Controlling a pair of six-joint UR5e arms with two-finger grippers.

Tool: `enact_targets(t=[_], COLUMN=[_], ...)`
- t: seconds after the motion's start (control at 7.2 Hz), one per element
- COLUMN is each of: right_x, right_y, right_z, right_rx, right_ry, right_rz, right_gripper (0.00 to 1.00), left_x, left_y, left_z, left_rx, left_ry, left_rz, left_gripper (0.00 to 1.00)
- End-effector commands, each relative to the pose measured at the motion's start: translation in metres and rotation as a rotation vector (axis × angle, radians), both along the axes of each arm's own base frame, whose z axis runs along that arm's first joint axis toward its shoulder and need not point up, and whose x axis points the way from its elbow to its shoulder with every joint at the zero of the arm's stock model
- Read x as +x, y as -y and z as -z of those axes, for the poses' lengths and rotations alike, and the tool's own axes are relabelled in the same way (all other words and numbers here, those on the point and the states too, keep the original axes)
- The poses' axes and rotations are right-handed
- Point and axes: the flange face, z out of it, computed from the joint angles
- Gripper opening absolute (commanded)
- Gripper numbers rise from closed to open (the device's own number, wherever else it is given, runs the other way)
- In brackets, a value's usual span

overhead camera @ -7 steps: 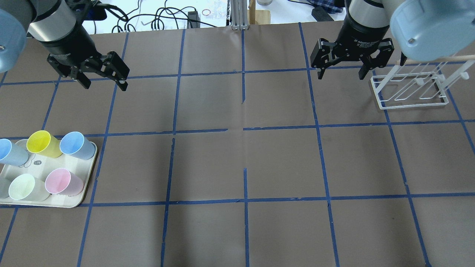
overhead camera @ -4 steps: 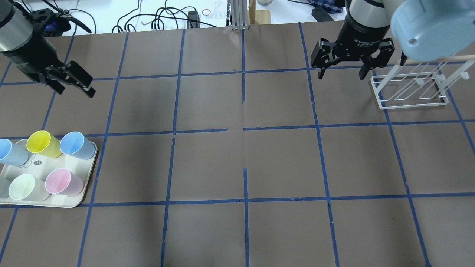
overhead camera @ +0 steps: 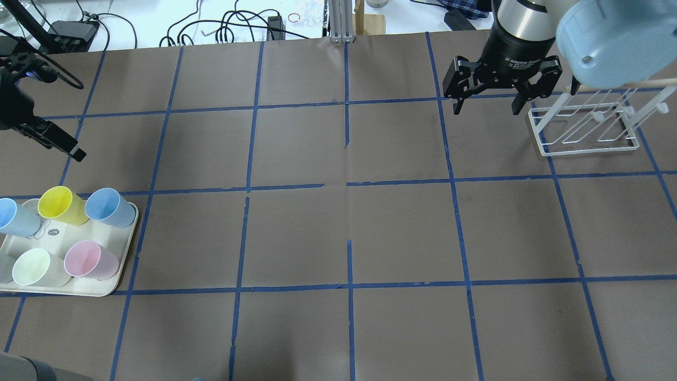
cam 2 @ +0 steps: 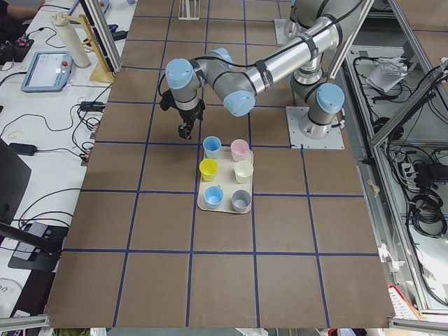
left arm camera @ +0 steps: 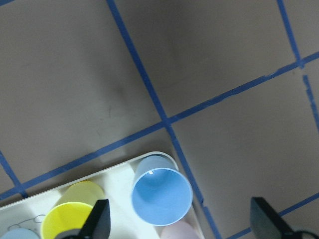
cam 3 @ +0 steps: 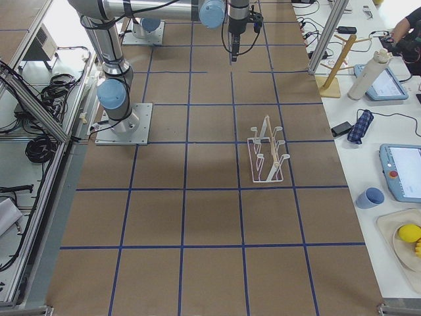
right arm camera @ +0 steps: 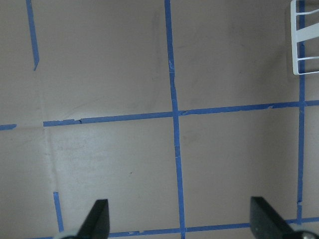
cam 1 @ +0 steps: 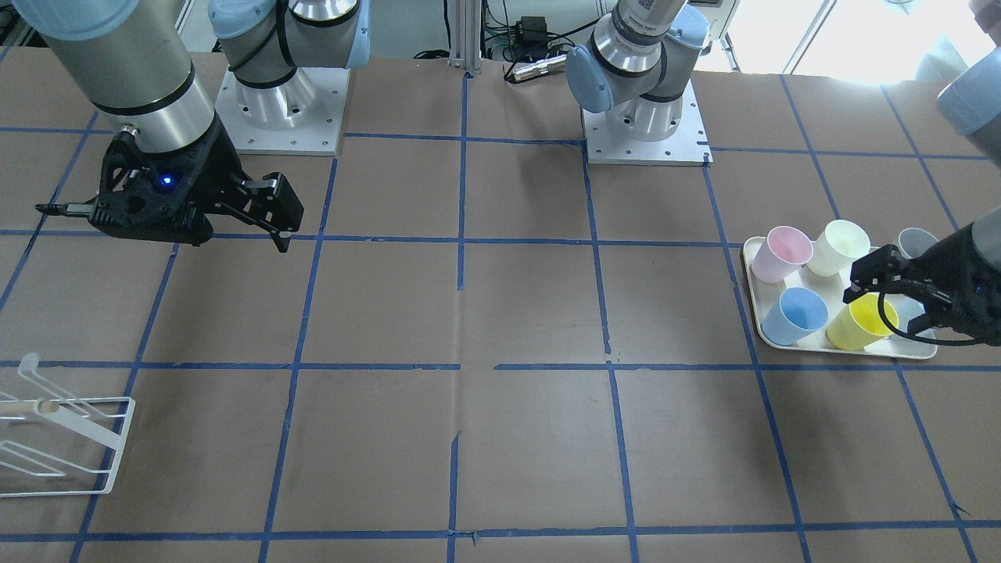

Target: Transfer IKEA cup to right arm and place on rack

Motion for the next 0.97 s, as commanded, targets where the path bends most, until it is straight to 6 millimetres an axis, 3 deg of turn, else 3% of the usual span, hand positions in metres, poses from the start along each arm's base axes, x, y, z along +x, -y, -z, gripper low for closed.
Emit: enact_targets(t=[0.0,0.28,0.56,0.83], right_x=[0.001,0.0,0.0,0.0], right_y=[-0.001,-0.001,-0.001,-0.001], right_z=[-0.002,-0.001,-0.001,-0.001], right_rx=[-0.003,-0.003,-0.003,-0.003], right_ry=[0.0,-0.001,0.0,0.0], right_rz=[-0.002,0.0,0.0,0.0], right_gripper=[1.0,1.0,1.0,1.0], left_x=[0.023,0.007,0.012,0.002], left_y=[0.002,-0.008,-0.021,-0.025], left_z=[0.049,0.057,0.086,0.084], left_rx=[0.0,0.004,0.028,0.005], left_ry=[0.016,0.031,0.004,0.03], left_rz=[0.075,0.098,0.162,0.164], left_gripper=[1.0,1.0,1.0,1.0])
